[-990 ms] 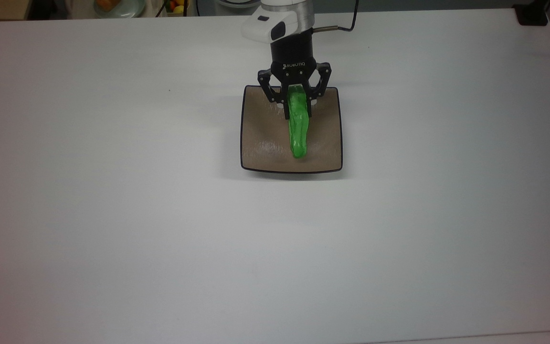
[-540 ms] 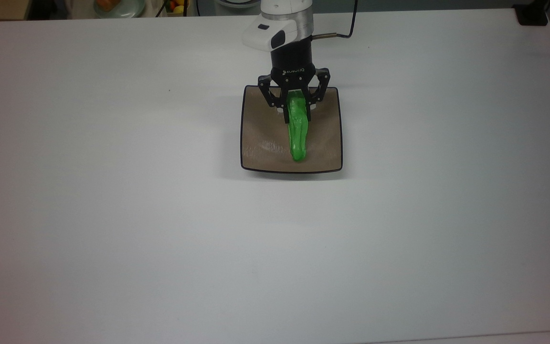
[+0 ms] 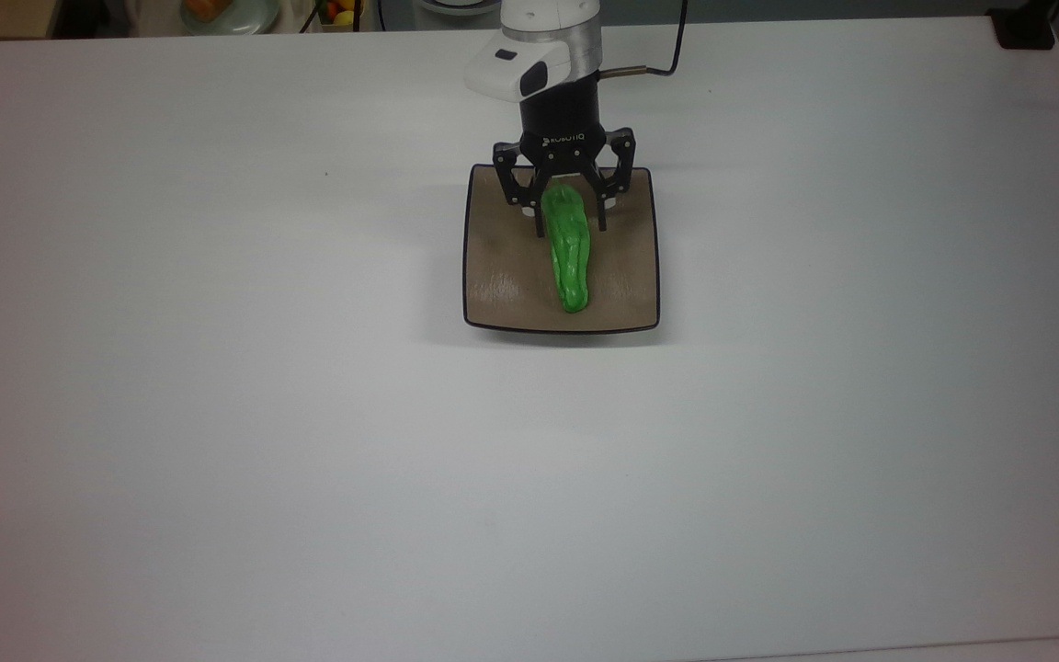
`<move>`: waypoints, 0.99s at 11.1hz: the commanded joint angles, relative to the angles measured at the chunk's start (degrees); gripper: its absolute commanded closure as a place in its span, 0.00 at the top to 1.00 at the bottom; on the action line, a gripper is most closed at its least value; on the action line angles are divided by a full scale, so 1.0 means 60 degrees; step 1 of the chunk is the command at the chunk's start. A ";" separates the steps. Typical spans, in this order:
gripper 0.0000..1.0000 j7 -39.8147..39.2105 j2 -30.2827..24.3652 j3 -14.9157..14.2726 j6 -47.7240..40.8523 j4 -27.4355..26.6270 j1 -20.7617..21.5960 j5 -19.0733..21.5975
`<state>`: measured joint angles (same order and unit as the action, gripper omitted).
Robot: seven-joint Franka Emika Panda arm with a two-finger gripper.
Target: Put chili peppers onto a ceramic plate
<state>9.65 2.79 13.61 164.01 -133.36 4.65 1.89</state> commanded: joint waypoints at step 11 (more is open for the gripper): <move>1.00 0.0237 -0.0142 -0.0729 -0.9467 0.6005 -0.0219 -0.0168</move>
<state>9.70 1.65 11.11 120.98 -106.05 2.51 1.85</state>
